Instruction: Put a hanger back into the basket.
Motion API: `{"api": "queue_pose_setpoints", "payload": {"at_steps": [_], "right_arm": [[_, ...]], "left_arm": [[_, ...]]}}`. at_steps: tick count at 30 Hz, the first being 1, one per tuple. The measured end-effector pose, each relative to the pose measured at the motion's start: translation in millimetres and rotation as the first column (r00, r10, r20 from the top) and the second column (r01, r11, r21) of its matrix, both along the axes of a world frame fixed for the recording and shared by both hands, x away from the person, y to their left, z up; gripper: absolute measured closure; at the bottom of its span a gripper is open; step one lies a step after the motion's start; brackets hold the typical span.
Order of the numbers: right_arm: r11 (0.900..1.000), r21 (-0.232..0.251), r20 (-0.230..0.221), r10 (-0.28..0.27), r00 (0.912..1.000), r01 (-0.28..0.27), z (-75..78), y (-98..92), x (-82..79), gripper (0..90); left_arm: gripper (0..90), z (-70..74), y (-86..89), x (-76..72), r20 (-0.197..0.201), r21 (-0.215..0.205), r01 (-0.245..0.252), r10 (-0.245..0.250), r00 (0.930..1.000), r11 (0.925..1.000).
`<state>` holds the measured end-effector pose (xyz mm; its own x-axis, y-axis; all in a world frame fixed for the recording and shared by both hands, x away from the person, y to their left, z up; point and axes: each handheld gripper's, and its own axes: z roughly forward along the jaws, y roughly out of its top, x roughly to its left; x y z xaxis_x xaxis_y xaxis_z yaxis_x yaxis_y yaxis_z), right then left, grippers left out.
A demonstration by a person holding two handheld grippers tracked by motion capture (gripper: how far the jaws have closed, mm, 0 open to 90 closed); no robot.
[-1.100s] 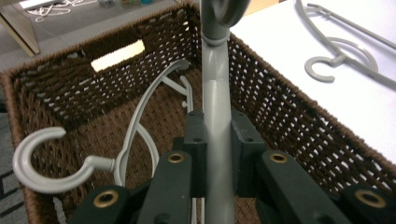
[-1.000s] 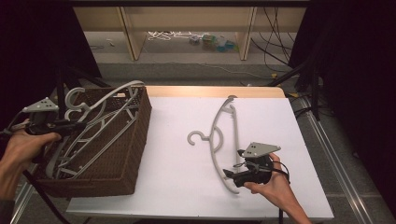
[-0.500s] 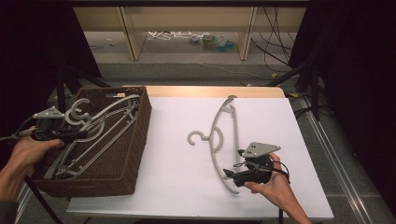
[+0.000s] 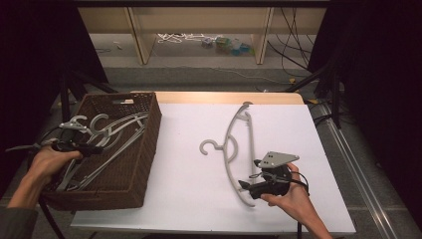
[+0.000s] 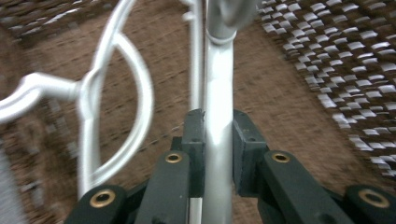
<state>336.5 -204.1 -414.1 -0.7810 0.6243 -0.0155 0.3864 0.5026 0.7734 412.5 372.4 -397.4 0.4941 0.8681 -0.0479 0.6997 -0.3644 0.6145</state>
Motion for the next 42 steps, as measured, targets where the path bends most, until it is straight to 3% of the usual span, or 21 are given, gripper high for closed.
{"api": "queue_pose_setpoints", "payload": {"at_steps": [7, 8, 10, 14, 17, 19, 20, 21, 24, 30, 33, 35, 36, 37, 38, 39, 40, 42], "right_arm": [[1.0, -0.002, -0.006, -0.007, 1.0, 0.007, -1.1, 0.0, -0.5, 17.2], [1.0, -0.001, 0.0, -0.004, 1.0, 0.004, -1.2, 0.1, 0.3, 17.2], [1.0, -0.001, 0.002, -0.003, 1.0, 0.003, -1.2, 0.4, 0.4, 17.2], [1.0, -0.007, -0.018, -0.003, 0.9998, 0.003, -1.5, 0.6, -0.7, 17.5], [1.0, -0.005, -0.011, -0.001, 0.9999, 0.001, -1.2, 0.6, -0.4, 17.6], [1.0, -0.004, -0.01, -0.01, 0.9999, 0.01, -1.5, 0.1, -0.2, 17.6], [1.0, -0.004, -0.002, -0.005, 1.0, 0.005, -1.7, -0.2, 0.9, 17.5], [1.0, -0.005, -0.009, -0.01, 0.9999, 0.01, -1.6, -0.2, 0.3, 17.5], [1.0, -0.004, -0.006, -0.01, 0.9999, 0.01, -2.0, 0.2, 0.0, 17.5], [1.0, -0.002, -0.002, -0.004, 1.0, 0.004, -1.8, 0.8, 0.5, 17.6], [1.0, -0.003, 0.003, -0.005, 1.0, 0.005, -2.2, 0.9, 1.0, 17.6], [1.0, -0.004, -0.007, -0.008, 0.9999, 0.008, -2.7, 1.2, 0.1, 17.4], [1.0, 0.0, -0.011, -0.011, 0.9999, 0.011, -2.7, 1.8, -0.3, 17.1], [1.0, 0.0, -0.004, -0.01, 0.9999, 0.01, -2.6, 1.7, 0.1, 17.1], [1.0, 0.002, -0.004, -0.012, 0.9999, 0.012, -2.8, 1.9, -0.2, 17.1], [1.0, 0.003, -0.005, -0.012, 0.9999, 0.012, -2.7, 1.8, -0.4, 17.1], [1.0, 0.004, -0.005, -0.013, 0.9999, 0.013, -2.6, 1.8, -0.4, 17.0], [1.0, 0.003, 0.005, -0.01, 0.9999, 0.01, -2.8, 1.5, 0.7, 17.0]], "left_arm": [[75.6, -5.9, 11.6, 3.1, 0.008, -0.016, -0.092, 0.092, 0.9957, 0.9956], [74.5, -6.0, 12.2, 3.3, 0.006, 0.013, -0.088, 0.088, 0.9961, 0.996], [72.3, -9.0, 12.0, 3.9, 0.018, 0.029, -0.094, 0.094, 0.9954, 0.9951], [68.8, -10.0, 15.4, 5.8, -0.005, 0.043, -0.125, 0.125, 0.9921, 0.9913], [65.9, -10.2, 17.0, 5.7, 0.007, 0.051, -0.138, 0.138, 0.9904, 0.9891], [60.9, -12.9, 17.3, 5.5, 0.03, 0.031, -0.163, 0.162, 0.9863, 0.9861], [58.1, -10.4, 17.2, 4.5, 0.044, 0.024, -0.199, 0.197, 0.9793, 0.9798], [54.7, -10.4, 17.2, 4.5, 0.044, 0.024, -0.199, 0.197, 0.9793, 0.9798], [46.3, 0.9, 17.1, -0.2, 0.067, 0.038, -0.236, 0.233, 0.9701, 0.9709], [37.5, 18.4, 12.2, -10.3, 0.123, 0.008, -0.241, 0.239, 0.9634, 0.9704], [33.6, 29.6, 6.1, -17.3, 0.156, -0.024, -0.238, 0.239, 0.9583, 0.9709], [31.3, 38.0, -5.4, -24.8, 0.202, -0.08, -0.231, 0.243, 0.9489, 0.9697], [29.4, 39.7, -11.4, -27.1, 0.22, -0.119, -0.231, 0.252, 0.9422, 0.9657], [29.1, 41.8, -16.8, -29.9, 0.232, -0.152, -0.218, 0.25, 0.9402, 0.9639], [27.9, 44.0, -21.5, -32.4, 0.229, -0.212, -0.196, 0.244, 0.9423, 0.9573], [26.2, 44.0, -21.5, -32.4, 0.229, -0.212, -0.196, 0.244, 0.9423, 0.9573], [26.3, 47.7, -30.2, -37.0, 0.241, -0.271, -0.165, 0.233, 0.9422, 0.9482], [25.6, 52.0, -38.8, -41.1, 0.263, -0.269, -0.144, 0.217, 0.9401, 0.9523]]}}
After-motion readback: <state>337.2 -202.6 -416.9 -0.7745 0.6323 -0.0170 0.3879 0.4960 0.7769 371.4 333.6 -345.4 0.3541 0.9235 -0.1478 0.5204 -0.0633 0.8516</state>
